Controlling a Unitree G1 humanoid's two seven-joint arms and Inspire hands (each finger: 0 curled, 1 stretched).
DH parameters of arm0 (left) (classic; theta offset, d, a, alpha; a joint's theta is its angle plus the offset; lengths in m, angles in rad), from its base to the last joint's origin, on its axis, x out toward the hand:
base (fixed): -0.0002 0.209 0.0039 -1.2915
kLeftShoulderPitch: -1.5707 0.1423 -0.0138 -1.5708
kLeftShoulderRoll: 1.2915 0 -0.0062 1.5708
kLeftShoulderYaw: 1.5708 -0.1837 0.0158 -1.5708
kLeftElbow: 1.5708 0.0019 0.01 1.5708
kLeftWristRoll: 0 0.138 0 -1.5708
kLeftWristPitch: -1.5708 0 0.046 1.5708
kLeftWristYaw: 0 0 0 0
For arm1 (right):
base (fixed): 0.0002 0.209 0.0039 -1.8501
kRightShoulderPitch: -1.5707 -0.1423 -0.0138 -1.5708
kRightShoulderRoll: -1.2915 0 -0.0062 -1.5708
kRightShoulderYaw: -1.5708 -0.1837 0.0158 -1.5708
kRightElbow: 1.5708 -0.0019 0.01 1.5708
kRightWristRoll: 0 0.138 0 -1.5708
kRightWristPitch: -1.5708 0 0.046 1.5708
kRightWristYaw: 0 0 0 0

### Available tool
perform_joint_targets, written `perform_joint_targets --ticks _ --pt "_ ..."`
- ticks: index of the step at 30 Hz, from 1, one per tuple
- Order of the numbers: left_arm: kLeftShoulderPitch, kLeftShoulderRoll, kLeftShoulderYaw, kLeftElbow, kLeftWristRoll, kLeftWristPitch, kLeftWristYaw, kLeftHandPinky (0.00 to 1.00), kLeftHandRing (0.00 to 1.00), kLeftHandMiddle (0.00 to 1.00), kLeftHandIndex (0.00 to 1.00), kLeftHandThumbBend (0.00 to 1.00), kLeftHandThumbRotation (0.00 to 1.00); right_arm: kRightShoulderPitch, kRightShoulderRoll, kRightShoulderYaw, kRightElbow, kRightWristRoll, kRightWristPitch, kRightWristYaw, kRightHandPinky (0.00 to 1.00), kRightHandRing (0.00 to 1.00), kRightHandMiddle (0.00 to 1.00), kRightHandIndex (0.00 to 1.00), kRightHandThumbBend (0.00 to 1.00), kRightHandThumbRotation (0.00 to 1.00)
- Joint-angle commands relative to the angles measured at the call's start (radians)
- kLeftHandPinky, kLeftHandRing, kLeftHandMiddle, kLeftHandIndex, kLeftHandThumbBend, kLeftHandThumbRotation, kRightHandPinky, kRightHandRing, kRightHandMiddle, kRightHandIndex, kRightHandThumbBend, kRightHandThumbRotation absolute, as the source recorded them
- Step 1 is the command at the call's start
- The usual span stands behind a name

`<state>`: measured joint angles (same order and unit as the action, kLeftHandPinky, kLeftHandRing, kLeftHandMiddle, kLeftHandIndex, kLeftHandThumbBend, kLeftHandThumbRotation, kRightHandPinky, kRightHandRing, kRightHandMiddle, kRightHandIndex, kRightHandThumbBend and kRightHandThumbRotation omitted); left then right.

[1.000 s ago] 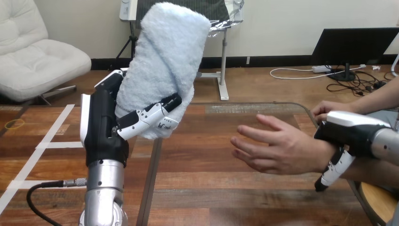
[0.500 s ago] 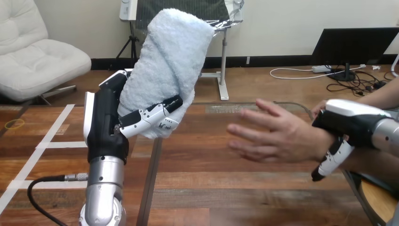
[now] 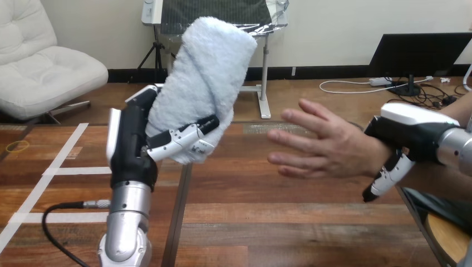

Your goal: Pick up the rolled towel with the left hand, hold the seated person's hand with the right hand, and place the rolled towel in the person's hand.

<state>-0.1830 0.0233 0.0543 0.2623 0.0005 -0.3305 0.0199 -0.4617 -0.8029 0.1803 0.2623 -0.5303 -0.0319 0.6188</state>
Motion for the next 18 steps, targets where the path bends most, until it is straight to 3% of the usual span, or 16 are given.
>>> perform_joint_targets --ticks 1,18 --pt "-0.089 -0.013 -0.009 0.055 -0.004 -0.05 -0.008 0.24 0.31 0.38 0.39 0.52 0.0 -0.067 -0.008 -0.025 -0.026 0.009 0.013 -0.016 0.2 0.25 0.33 0.34 0.86 0.1" --pt "-0.111 -0.078 -0.034 0.226 -0.011 -0.12 -0.035 0.27 0.33 0.4 0.42 0.56 0.0 -0.085 0.005 -0.015 -0.072 0.016 0.048 -0.009 0.18 0.24 0.31 0.33 0.86 0.1"
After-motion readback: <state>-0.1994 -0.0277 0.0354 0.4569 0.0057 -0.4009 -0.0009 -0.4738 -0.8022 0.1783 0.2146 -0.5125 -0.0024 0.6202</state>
